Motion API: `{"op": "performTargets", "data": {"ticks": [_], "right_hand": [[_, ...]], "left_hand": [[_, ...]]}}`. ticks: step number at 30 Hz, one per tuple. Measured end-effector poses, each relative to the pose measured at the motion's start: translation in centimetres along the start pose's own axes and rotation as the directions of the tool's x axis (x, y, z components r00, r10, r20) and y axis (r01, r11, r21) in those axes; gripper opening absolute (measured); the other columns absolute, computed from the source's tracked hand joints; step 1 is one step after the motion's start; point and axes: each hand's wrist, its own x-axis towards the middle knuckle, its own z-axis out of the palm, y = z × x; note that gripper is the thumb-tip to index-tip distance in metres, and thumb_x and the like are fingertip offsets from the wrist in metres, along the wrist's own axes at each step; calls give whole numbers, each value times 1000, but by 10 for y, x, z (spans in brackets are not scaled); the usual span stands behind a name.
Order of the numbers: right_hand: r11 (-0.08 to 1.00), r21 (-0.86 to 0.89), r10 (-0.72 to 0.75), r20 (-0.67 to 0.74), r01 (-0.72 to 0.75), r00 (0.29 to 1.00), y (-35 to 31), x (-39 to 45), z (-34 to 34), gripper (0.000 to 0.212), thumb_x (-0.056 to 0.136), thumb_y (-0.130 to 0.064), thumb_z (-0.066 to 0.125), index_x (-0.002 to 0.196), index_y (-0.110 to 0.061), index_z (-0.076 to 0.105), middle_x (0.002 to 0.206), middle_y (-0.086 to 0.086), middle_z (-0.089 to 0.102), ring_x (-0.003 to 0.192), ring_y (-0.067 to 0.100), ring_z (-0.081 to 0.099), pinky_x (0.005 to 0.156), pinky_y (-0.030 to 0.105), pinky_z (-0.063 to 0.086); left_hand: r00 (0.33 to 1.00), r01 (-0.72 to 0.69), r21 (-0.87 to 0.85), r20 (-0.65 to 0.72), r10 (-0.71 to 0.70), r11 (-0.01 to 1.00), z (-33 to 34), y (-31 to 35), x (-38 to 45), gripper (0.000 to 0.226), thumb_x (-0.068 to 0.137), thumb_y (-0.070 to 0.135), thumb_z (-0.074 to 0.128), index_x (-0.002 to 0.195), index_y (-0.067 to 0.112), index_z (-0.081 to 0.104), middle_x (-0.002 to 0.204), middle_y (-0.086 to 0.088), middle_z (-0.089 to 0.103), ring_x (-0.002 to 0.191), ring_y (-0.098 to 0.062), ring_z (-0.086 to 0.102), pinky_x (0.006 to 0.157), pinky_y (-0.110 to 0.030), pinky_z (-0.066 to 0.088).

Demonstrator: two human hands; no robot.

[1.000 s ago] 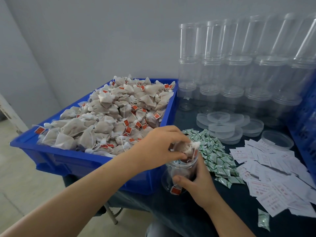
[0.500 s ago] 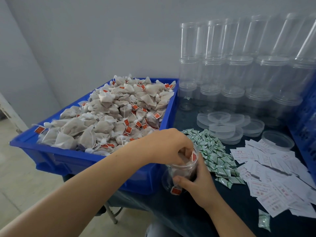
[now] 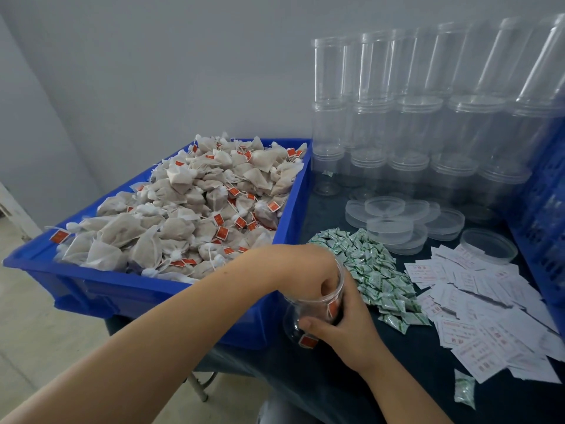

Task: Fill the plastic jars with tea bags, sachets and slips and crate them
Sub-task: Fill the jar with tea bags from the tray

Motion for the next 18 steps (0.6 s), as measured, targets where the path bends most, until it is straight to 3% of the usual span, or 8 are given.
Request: {"op": "performTargets", "data": {"ticks": [6, 9, 12, 18], "right_hand": [[999, -15, 28, -22, -29, 999, 1, -1, 1, 89, 51, -44, 89, 122, -72, 44, 127, -26, 59, 121, -1, 57, 91, 12, 47], [999, -1, 50, -10, -50, 999, 2, -1, 0, 93, 49, -46, 89, 130, -59, 45, 131, -19, 59, 122, 2, 57, 96, 20, 49], [998, 12, 65, -4, -65, 998, 2, -2, 0, 94, 48, -45, 90, 132, -48, 45, 130, -16, 60, 121, 4, 59, 98, 26, 50], [997, 16, 80, -8, -80, 997, 1, -3, -1, 93, 49, -43, 90, 131, -46, 46, 127, -17, 62, 120, 5, 60, 96, 25, 51]], "left_hand": [[997, 20, -22, 79, -18, 1000, 2, 0, 9, 16, 91, 14, 57, 103, 9, 66, 84, 2, 55, 75, -14, 48, 61, -22, 34], [995, 35, -39, 96, -31, 999, 4, -1, 13, 18, 89, 11, 58, 105, 8, 65, 90, -2, 58, 80, -16, 51, 64, -21, 37], [991, 47, -57, 125, -39, 997, 6, 0, 15, 21, 87, 12, 61, 108, 8, 66, 100, -7, 64, 89, -20, 56, 80, -29, 44], [990, 33, -71, 137, -23, 997, 6, 1, 16, 21, 87, 13, 62, 108, 11, 66, 92, 0, 56, 85, -16, 50, 78, -27, 38]]}}
